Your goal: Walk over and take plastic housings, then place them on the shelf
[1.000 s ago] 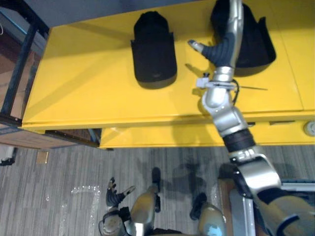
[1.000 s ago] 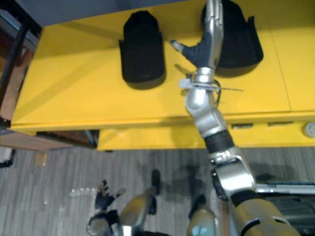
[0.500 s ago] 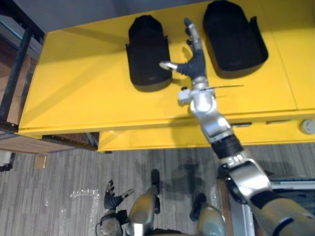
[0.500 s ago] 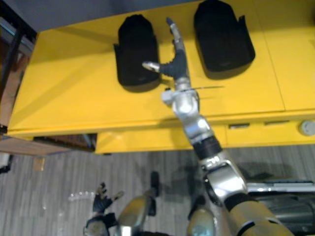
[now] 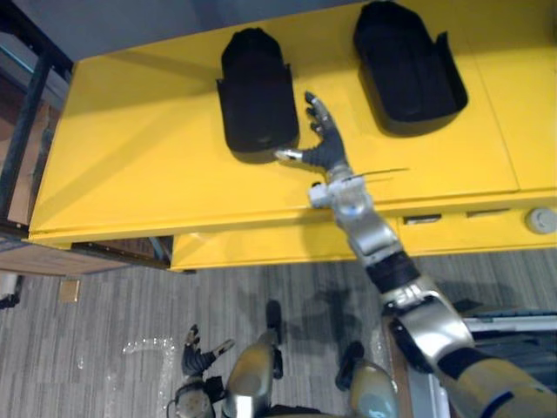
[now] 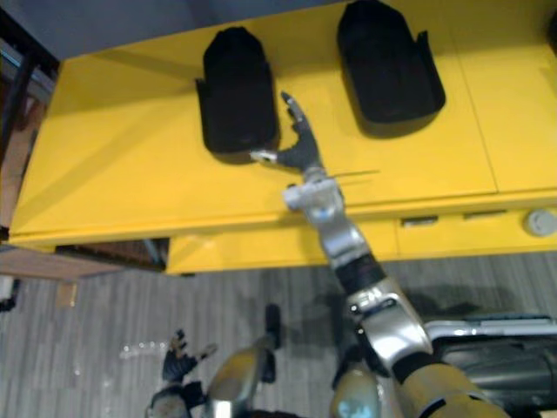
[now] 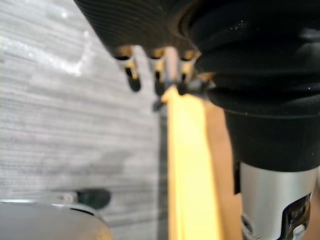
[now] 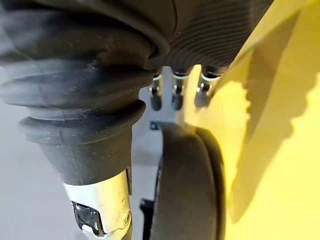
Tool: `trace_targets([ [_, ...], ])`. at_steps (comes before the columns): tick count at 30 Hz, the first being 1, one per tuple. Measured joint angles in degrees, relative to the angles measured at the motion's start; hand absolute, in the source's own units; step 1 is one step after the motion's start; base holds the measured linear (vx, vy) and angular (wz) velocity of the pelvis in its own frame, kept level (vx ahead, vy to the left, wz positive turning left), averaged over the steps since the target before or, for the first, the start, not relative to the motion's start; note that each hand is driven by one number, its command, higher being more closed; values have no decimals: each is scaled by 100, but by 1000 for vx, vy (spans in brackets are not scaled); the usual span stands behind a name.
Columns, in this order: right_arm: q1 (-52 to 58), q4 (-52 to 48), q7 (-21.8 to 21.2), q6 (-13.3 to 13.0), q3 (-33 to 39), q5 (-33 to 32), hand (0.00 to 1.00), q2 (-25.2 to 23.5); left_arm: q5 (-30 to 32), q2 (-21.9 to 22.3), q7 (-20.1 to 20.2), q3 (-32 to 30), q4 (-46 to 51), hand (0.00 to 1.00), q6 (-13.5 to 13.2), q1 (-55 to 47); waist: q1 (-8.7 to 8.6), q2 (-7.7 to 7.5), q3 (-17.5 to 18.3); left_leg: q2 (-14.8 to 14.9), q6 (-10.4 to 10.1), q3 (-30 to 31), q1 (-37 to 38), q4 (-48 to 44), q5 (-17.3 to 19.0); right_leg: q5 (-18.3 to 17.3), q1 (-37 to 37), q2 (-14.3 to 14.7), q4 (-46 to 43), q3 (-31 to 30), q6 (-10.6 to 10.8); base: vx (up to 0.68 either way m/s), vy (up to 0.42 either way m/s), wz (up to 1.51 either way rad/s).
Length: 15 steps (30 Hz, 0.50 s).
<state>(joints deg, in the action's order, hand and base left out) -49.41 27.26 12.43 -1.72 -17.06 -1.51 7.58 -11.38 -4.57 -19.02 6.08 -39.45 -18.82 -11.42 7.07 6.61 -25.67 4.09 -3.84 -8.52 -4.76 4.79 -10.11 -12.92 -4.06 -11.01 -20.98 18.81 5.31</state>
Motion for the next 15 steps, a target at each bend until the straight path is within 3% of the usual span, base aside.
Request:
trace_targets([
  [11, 190, 5, -107, -60, -127, 2, 0, -108, 2, -177, -3, 141, -19, 0, 15, -2, -12, -141, 60, 12, -9, -20, 52, 2, 7, 164, 137, 46, 249, -7, 29, 2, 0, -1],
  [15, 263, 46, -124, -62, -228, 1, 0, -154, 1, -254, -10, 138, -87, 0, 11, -8, -12, -261, 122, 24, -4, -15, 60, 3, 17, 249, 216, 85, 405, 4, 42, 0, 0, 0],
])
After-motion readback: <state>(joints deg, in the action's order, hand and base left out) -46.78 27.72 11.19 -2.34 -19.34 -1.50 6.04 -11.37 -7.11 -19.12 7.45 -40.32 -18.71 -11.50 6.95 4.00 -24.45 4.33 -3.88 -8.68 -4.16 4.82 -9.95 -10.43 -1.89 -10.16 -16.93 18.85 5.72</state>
